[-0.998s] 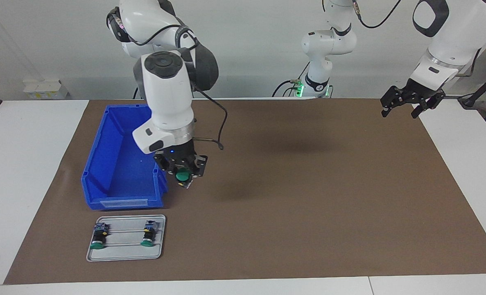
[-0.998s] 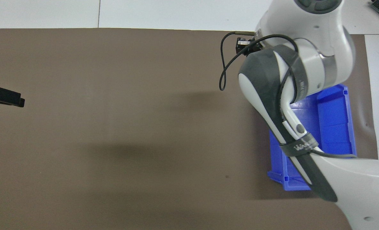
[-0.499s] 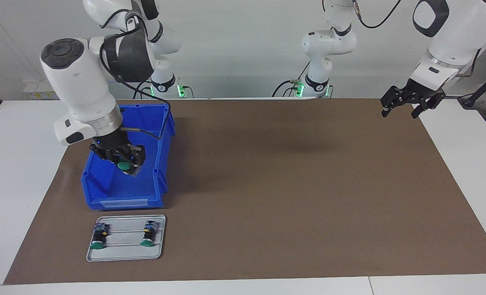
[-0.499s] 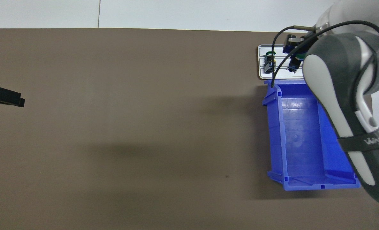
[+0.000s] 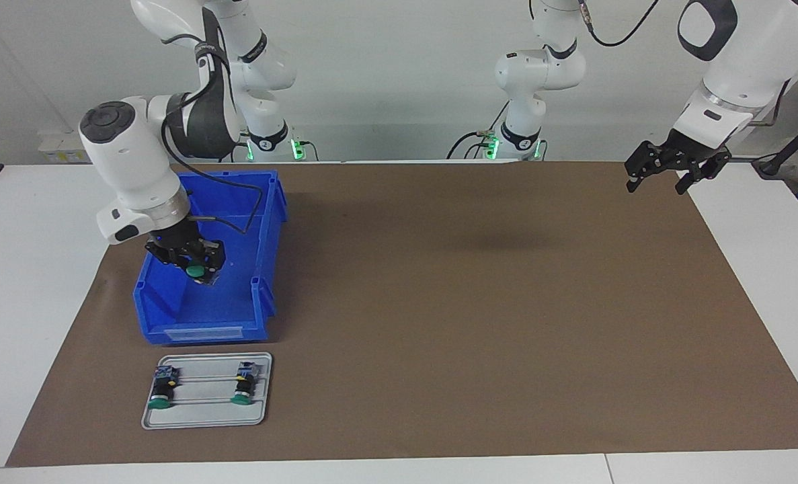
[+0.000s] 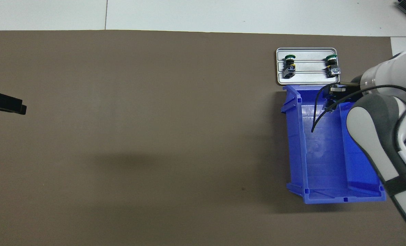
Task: Place and press button with both arms
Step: 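Lower the part into the blue bin and open the right gripper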
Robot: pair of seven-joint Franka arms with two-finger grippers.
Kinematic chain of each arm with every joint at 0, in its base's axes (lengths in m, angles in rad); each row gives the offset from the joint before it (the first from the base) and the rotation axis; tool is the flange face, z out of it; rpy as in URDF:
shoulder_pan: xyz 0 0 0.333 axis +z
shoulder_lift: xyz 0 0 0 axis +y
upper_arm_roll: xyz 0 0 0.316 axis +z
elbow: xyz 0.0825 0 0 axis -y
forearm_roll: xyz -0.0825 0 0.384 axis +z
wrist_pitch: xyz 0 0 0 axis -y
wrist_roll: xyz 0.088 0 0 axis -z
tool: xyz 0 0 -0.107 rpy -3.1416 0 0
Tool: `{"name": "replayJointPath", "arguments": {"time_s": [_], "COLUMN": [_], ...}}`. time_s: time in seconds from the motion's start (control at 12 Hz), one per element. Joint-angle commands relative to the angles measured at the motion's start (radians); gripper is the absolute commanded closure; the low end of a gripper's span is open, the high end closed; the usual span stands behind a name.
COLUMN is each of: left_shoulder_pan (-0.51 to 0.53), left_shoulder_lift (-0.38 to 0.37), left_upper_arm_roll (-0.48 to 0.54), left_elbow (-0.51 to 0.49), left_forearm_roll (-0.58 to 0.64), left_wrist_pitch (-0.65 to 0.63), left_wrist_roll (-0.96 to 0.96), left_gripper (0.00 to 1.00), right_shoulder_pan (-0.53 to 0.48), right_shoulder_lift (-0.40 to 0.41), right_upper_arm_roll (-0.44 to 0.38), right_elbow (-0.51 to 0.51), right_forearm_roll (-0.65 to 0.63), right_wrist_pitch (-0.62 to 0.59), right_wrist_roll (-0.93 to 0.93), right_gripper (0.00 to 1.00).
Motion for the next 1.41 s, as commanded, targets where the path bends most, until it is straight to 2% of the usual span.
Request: {"name": "replayJointPath", "arguments": {"time_s": [0.0, 0.17, 0.42, 0.83, 1.0, 1.33], "left_shoulder_pan": [0.007, 0.007, 0.007, 0.007, 0.007, 0.007], "left_shoulder_lift": [-0.027, -0.027, -0.027, -0.027, -0.027, -0.027], "left_upper_arm_roll": [-0.008, -0.008, -0.008, -0.008, -0.008, -0.008], "left_elbow": [-0.033, -0.033, -0.033, -0.033, -0.033, -0.033], "left_forearm_roll": [0.018, 0.018, 0.018, 0.016, 0.018, 0.016], "left_wrist_pitch": [0.014, 0.014, 0.014, 0.014, 0.014, 0.014], "left_wrist_roll": [-0.010, -0.010, -0.010, -0.010, -0.010, -0.010], "left_gripper": [0.00, 0.00, 0.00, 0.00, 0.00, 0.00], "right_shoulder_pan": [-0.010, -0.012, -0.013, -0.061, -0.062, -0.059], "right_shoulder_lift": [-0.075, -0.074, -0.062, -0.020, -0.014, 0.000], "right_upper_arm_roll": [0.003, 0.002, 0.003, 0.003, 0.003, 0.003], "right_elbow": [-0.156, -0.234, -0.273, -0.302, -0.304, -0.357], "right_forearm_roll": [0.027, 0.026, 0.026, 0.026, 0.026, 0.026], "right_wrist_pitch": [0.111, 0.226, 0.333, 0.410, 0.416, 0.502], "right_wrist_roll": [-0.023, -0.025, -0.028, -0.060, -0.058, -0.058], "right_gripper": [0.92, 0.92, 0.93, 0.95, 0.95, 0.95]}}
